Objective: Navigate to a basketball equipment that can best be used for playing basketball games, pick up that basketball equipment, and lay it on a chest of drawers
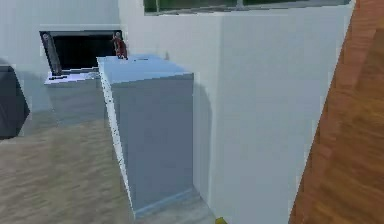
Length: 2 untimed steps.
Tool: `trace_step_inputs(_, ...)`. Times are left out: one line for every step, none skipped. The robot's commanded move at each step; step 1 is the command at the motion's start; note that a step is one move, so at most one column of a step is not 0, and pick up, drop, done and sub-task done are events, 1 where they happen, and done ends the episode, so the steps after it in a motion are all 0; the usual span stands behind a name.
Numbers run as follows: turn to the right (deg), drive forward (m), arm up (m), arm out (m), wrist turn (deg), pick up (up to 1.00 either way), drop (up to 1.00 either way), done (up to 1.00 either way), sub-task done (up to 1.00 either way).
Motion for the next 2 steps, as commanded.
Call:
trace_step_inputs(-45.0,0.00,0.00,0.00,0.0,0.00,0.00,0.00,0.00)
trace_step_inputs(-12.0,0.00,0.00,0.00,0.0,0.00,0.00,0.00,0.00)
